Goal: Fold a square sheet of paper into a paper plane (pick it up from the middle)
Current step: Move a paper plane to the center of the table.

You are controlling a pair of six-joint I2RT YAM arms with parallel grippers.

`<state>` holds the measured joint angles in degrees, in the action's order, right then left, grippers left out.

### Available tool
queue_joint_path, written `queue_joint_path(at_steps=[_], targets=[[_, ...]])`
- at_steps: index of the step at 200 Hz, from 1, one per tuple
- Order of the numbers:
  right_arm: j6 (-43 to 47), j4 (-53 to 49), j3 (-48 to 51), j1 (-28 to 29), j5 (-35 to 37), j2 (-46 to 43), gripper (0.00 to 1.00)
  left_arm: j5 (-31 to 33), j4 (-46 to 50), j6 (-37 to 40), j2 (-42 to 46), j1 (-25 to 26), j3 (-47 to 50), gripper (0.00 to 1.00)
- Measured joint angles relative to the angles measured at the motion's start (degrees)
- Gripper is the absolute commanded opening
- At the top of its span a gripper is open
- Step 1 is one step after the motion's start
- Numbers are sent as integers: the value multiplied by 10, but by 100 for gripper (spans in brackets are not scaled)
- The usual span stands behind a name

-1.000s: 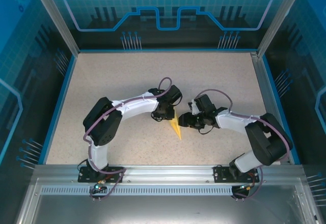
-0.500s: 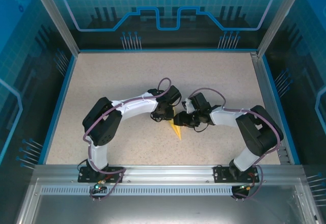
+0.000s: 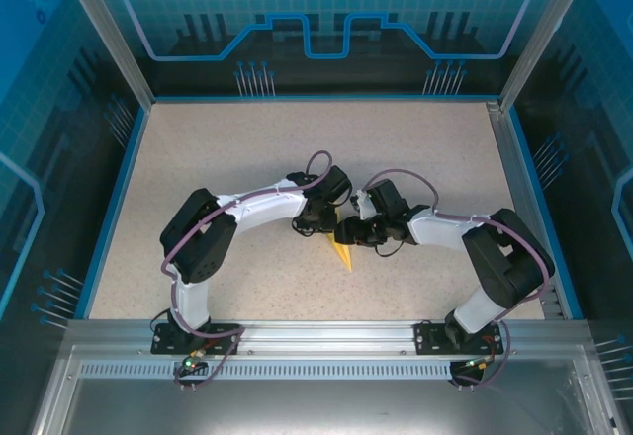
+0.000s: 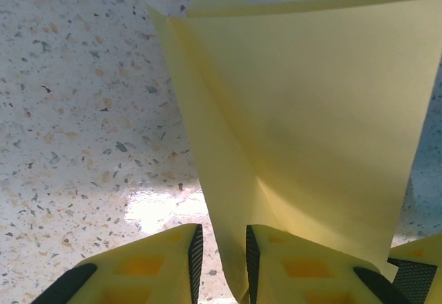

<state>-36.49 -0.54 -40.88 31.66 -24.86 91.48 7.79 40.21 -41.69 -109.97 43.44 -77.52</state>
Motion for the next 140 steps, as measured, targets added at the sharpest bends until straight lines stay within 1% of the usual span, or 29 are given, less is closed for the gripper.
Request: queue_joint_path(at_steps=[25, 38, 78, 117, 140], targets=[[6, 0, 0, 6, 4, 0, 38, 1, 0, 0, 0, 0, 0, 26], [9, -1, -1, 10, 5, 1, 35, 1, 0, 0, 0, 0, 0, 26], [19, -17, -19, 28, 23, 16, 29, 6, 2, 0, 0, -2, 0, 26], [23, -30, -28, 37, 52, 31, 29, 6, 0, 0, 2, -2, 0, 26], [29, -38, -33, 40, 63, 43, 26, 6, 0, 0, 2, -2, 0, 26]])
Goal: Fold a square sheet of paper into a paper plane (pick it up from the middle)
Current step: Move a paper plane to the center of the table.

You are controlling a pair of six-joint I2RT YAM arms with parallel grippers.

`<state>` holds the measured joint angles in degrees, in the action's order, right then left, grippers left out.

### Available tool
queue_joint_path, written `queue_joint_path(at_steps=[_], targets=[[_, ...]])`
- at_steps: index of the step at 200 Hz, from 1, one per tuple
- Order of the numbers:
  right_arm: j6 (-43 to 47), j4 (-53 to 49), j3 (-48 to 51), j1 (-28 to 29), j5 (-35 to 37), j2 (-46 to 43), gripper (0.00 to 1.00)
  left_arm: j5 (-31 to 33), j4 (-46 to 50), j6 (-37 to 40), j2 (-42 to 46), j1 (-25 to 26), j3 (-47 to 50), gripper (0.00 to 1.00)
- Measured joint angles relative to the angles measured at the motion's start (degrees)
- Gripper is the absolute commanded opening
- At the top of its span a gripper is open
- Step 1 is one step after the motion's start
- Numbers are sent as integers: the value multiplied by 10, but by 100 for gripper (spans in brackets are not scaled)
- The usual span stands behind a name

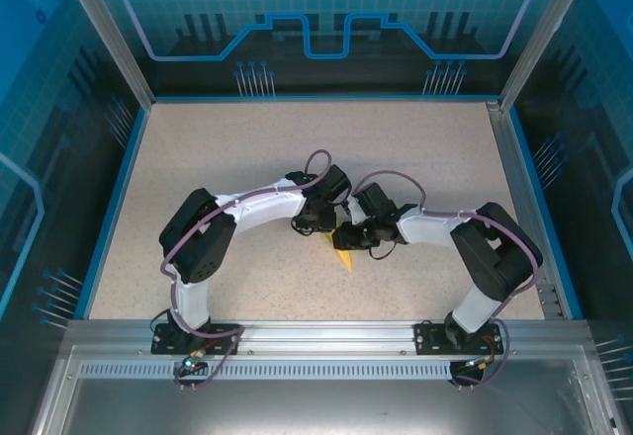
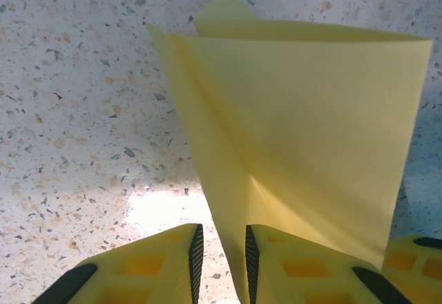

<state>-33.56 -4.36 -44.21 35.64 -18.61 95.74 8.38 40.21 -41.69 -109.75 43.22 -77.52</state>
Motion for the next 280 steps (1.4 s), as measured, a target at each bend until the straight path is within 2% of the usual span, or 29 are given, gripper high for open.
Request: queue_joint_path(at_steps=[71, 91, 111, 140, 179, 209, 253, 280], targets=[[11, -23, -21, 15, 31, 17, 9, 0, -1, 0, 2, 0, 1, 25], [13, -37, -28, 19, 43, 17, 6, 0, -15, -4, 28, 0, 24, 27], [13, -65, -41, 25, 66, 12, 6, 14, -31, -10, 80, 0, 59, 31], [16, -135, -85, 43, 138, -12, 6, 44, -57, -35, 169, -8, 104, 33], [5, -208, -157, 81, 239, -23, 8, 71, -87, -75, 251, -51, 172, 36], [-21, -247, -195, 92, 277, 9, 9, 74, -93, -95, 272, -79, 213, 36], [-57, -277, -240, 107, 285, 104, 9, 73, -94, -105, 276, -87, 224, 36], [-74, -287, -257, 115, 287, 130, 10, 73, -97, -105, 276, -89, 224, 36]])
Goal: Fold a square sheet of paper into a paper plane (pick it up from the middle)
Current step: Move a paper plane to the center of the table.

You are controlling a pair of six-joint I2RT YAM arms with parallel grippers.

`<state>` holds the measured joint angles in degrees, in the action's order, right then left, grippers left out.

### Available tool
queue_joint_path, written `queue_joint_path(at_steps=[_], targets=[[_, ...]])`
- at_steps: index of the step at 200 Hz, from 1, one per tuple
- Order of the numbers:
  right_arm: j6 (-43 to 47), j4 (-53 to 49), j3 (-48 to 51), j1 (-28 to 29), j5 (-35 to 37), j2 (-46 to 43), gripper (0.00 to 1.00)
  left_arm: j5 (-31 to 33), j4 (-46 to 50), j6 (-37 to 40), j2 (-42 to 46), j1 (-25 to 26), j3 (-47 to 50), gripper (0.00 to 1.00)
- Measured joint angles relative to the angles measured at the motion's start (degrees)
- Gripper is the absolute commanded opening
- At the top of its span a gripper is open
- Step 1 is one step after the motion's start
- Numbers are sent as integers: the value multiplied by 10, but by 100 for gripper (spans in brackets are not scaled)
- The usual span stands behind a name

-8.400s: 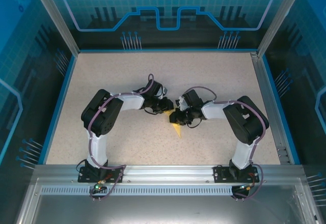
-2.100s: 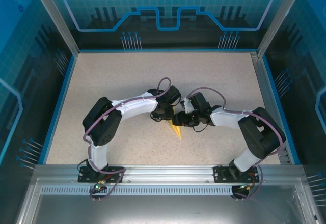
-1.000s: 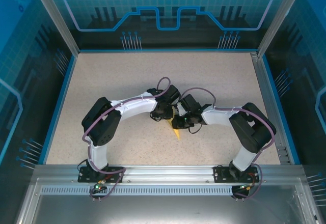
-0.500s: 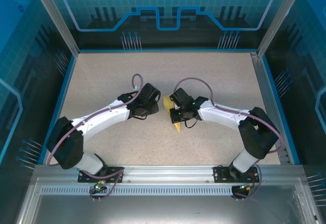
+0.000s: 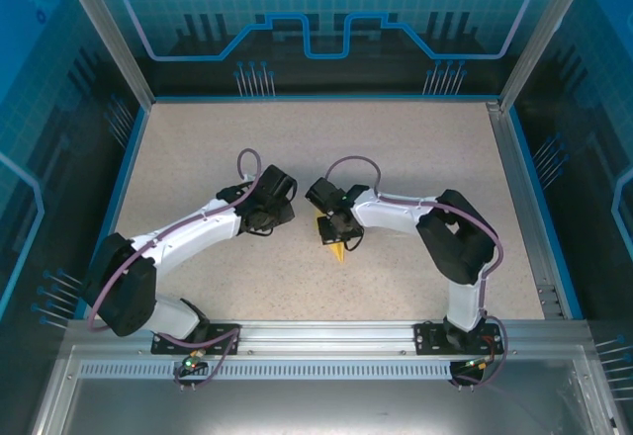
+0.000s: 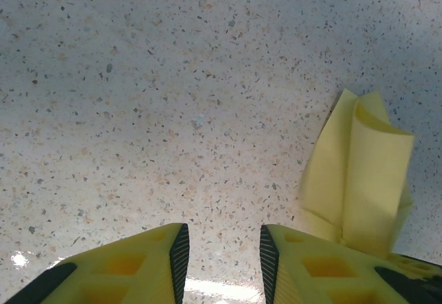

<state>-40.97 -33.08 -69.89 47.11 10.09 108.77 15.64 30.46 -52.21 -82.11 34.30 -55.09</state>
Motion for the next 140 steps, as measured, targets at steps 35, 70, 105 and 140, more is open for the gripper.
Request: queue_joint_path(at_steps=[35, 70, 105, 140], targets=[[-11, 0, -3, 0, 0, 7, 18, 0, 0, 0, 0, -3, 0, 36], [-13, 1, -3, 0, 0, 8, 23, -5, -4, 0, 0, -5, 0, 36], [-22, 9, 1, 0, -2, 11, 23, -7, -4, 0, 0, -5, 0, 36], [-40, 26, 15, -2, -5, 3, 23, -11, -4, 0, 0, -5, 0, 36]])
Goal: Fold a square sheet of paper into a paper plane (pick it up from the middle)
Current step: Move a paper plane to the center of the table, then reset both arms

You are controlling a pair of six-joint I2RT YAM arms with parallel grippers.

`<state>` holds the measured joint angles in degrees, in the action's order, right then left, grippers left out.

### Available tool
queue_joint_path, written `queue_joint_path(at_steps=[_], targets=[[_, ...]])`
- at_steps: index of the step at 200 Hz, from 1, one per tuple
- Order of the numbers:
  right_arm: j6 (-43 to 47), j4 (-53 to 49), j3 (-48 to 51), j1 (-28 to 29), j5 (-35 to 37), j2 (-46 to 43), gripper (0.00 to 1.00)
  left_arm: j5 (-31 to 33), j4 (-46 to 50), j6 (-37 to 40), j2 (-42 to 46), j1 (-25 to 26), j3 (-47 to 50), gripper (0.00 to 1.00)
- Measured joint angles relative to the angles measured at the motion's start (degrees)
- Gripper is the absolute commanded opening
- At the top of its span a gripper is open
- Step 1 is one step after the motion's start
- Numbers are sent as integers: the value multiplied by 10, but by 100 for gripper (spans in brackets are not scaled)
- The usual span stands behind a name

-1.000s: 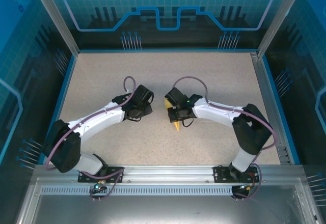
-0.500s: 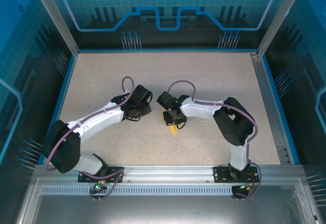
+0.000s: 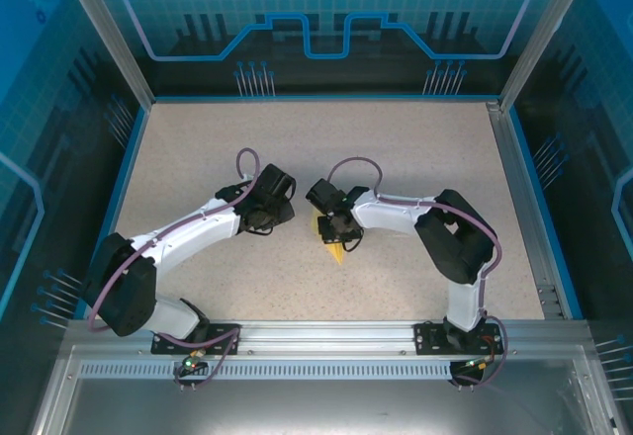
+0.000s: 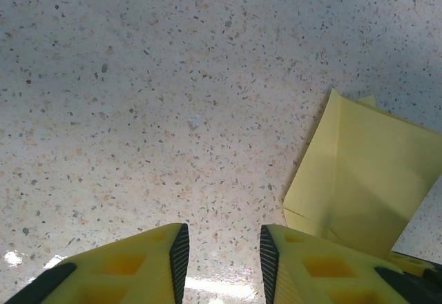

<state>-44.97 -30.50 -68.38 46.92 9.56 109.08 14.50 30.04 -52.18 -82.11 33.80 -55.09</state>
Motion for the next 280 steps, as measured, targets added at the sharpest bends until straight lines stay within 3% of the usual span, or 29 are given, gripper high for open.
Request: queue_joint_path(at_steps=[34, 105, 159, 211, 246, 280], targets=[[-6, -1, -4, -1, 2, -1, 15, -2, 0, 0, 0, 0, 0, 36], [-5, -34, -77, -1, 20, 47, 23, -2, 0, 0, 7, 0, 0, 37], [-5, -35, -56, -2, 19, 8, 47, -1, 1, 2, 11, 0, 0, 39], [33, -35, -11, -2, 70, -209, 68, 33, 3, 21, 43, -2, 0, 44], [74, -34, 52, -34, 178, -388, 78, 75, 5, 48, 79, -16, 3, 58], [164, 34, 169, -197, 237, -526, 84, 141, 5, 91, 99, -65, 13, 93]])
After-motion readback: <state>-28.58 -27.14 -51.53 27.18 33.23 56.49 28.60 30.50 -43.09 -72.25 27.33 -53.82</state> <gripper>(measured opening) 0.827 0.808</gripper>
